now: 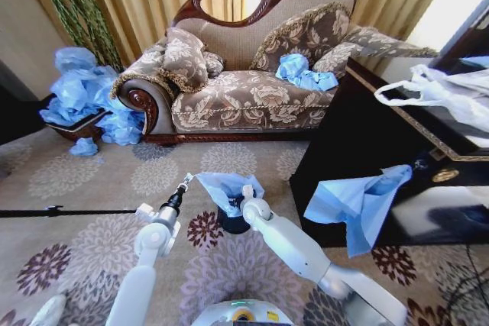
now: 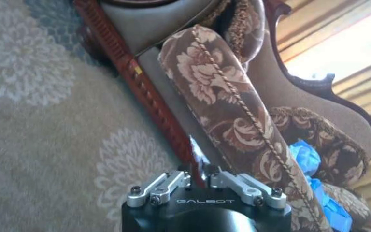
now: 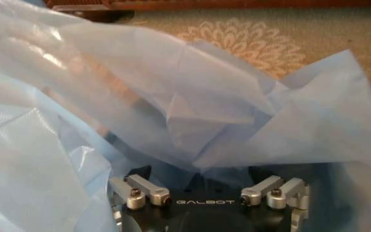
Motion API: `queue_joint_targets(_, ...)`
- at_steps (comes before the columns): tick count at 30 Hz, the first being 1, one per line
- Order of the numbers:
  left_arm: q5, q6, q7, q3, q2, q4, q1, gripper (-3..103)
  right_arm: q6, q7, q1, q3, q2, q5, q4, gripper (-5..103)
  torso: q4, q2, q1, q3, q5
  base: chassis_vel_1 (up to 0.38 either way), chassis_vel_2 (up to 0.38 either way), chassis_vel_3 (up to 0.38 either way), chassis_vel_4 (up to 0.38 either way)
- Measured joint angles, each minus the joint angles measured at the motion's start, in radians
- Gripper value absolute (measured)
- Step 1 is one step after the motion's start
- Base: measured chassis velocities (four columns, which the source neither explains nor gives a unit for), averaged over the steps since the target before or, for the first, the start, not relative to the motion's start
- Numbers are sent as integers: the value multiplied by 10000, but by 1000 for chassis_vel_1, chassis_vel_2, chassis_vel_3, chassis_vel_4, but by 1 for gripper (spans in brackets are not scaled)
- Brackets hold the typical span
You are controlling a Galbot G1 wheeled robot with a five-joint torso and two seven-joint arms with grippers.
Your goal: Place a garbage bag over the trash bin.
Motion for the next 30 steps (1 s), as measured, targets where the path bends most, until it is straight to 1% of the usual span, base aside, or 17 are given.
queue_joint_targets(2,62,14,33,-24,6,-18,17,16,16,23,1,6,-11,-20,15,100,-1,0,0,0,0,0,0,0,0)
queue_joint_targets(5,340,134,167,-234,21,-173,173,32,67,42,-50,62,-94,-78,125,100,-3,0,0,0,0,0,0,0,0)
queue_joint_targets(6,340,134,167,-234,21,-173,173,32,67,42,-50,62,-94,-78,125,100,-3,0,0,0,0,0,0,0,0)
queue_joint_targets(9,770,139,443,-543,46,-378,517,48,115,41,-127,178,-99,-166,145,100,-2,0,0,0,-1,0,0,0,0)
queue_joint_targets(10,787,153,466,-635,51,-483,634,48,122,40,-139,203,-91,-184,145,100,-2,0,0,0,-1,0,0,0,0)
queue_joint_targets(11,787,153,466,-635,51,-483,634,48,122,40,-139,203,-91,-184,145,100,-2,0,0,0,-1,0,0,0,0)
queue_joint_targets(15,970,481,353,-876,59,-1249,1325,70,185,-19,-186,334,20,-318,88,100,1,0,0,0,-1,0,0,0,0)
queue_joint_targets(16,970,481,353,-876,59,-1249,1325,70,185,-19,-186,334,20,-318,88,100,1,0,0,0,-1,0,0,0,0)
queue_joint_targets(18,1238,680,187,-711,69,-1589,1463,81,200,-79,-203,386,59,-393,69,100,2,0,0,0,1,0,0,0,0)
queue_joint_targets(19,1238,680,187,-711,69,-1589,1463,81,200,-79,-203,386,59,-393,69,100,2,0,0,0,1,0,0,0,0)
queue_joint_targets(20,1267,722,93,-623,71,-1660,1452,81,207,-97,-206,396,64,-418,64,100,2,0,0,0,1,0,0,0,0)
queue_joint_targets(21,1366,823,-546,-219,67,-1796,1267,92,234,-151,-214,430,69,-483,45,100,0,0,0,0,2,0,0,0,0)
queue_joint_targets(22,1366,823,-546,-219,67,-1796,1267,92,234,-151,-214,430,69,-483,45,100,0,0,0,0,2,0,0,0,0)
queue_joint_targets(23,1406,839,-812,-39,51,-1813,1168,92,242,-165,-219,438,70,-500,37,100,-1,0,0,-1,2,0,0,0,0)
queue_joint_targets(24,1626,883,-1449,434,-35,-1812,894,96,259,-202,-235,468,70,-536,19,100,-5,0,0,0,-1,0,0,0,0)
queue_joint_targets(26,2281,1019,-2189,1169,-197,-1526,430,100,301,-237,-297,523,61,-501,-3,100,-1,0,0,0,0,0,0,0,0)
queue_joint_targets(30,2352,1077,-2416,1449,-182,-1159,67,100,267,-197,-347,640,82,-325,-14,100,-1,0,0,0,2,0,0,0,0)
